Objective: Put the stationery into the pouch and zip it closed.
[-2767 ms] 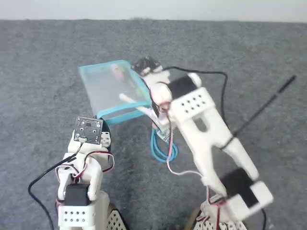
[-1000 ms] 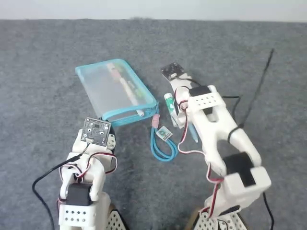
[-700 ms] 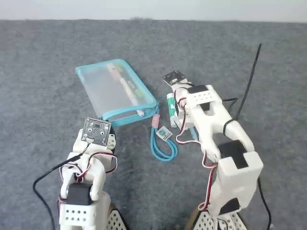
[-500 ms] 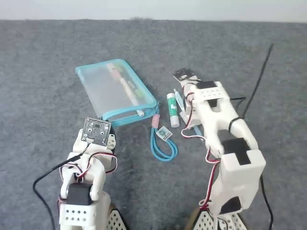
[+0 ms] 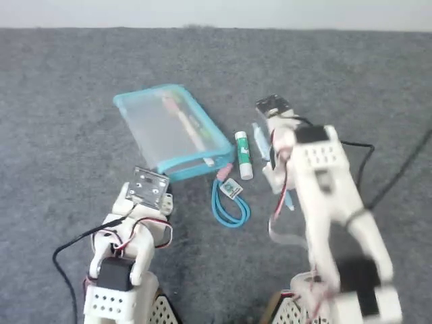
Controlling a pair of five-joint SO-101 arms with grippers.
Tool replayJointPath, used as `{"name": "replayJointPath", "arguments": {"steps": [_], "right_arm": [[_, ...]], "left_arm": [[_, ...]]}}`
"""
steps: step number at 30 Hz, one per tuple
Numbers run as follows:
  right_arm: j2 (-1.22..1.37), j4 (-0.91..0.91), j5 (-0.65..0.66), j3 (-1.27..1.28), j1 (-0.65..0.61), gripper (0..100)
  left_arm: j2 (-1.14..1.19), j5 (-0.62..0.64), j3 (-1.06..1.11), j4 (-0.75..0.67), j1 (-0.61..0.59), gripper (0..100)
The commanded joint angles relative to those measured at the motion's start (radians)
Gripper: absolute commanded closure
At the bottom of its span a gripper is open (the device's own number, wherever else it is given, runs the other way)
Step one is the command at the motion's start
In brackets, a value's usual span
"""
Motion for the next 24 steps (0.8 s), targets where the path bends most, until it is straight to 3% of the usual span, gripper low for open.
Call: {"name": "replayJointPath", "arguments": {"steps": [1, 2, 4, 8, 16, 24], "right_arm": [[-0.321, 0.015, 0.086, 0.08, -0.108, 99.1], [-0.378, 0.013, 0.107, 0.109, -0.137, 99.1], [-0.478, 0.013, 0.127, 0.16, -0.199, 99.1], [-0.521, 0.019, 0.129, 0.195, -0.259, 99.2], [-0.361, 0.039, 0.143, 0.19, -0.348, 99.2], [-0.153, -0.047, 0.115, 0.176, -0.346, 99.1]], "left_arm": [[-0.023, 0.057, -0.081, -0.044, -0.201, 99], [-0.02, 0.1, -0.087, -0.054, -0.264, 99], [-0.02, 0.087, -0.085, -0.029, -0.239, 99], [-0.023, 0.0, -0.084, 0.058, 0.038, 99], [-0.023, 0.002, -0.062, 0.032, -0.003, 99], [-0.023, 0.002, -0.062, 0.031, -0.005, 99]]}}
